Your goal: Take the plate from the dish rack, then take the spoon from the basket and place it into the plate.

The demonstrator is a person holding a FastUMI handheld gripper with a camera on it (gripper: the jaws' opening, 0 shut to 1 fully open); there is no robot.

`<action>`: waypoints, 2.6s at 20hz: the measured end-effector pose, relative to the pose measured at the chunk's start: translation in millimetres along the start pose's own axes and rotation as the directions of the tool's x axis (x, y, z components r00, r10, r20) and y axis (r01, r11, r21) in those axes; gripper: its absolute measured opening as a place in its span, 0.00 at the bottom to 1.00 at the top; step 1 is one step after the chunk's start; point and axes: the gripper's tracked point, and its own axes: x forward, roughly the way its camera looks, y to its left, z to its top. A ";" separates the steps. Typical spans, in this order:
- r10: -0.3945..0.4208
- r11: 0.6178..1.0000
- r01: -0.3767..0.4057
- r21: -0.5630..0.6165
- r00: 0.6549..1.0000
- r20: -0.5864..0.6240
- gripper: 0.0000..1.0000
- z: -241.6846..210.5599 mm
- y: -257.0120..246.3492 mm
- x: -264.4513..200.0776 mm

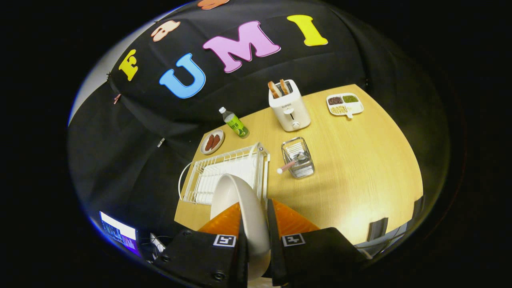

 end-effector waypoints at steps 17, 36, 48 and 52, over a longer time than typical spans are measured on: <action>-0.095 0.995 0.098 0.000 0.968 -0.234 0.28 -19.6 -142.1 127.6; 0.173 0.793 -0.042 -0.608 0.972 0.159 0.99 48.8 -51.9 135.4; 0.160 0.718 0.041 -0.695 0.962 0.223 0.85 64.0 -53.2 186.0; 0.177 0.725 0.027 -0.689 0.959 0.223 0.71 63.2 -44.0 189.2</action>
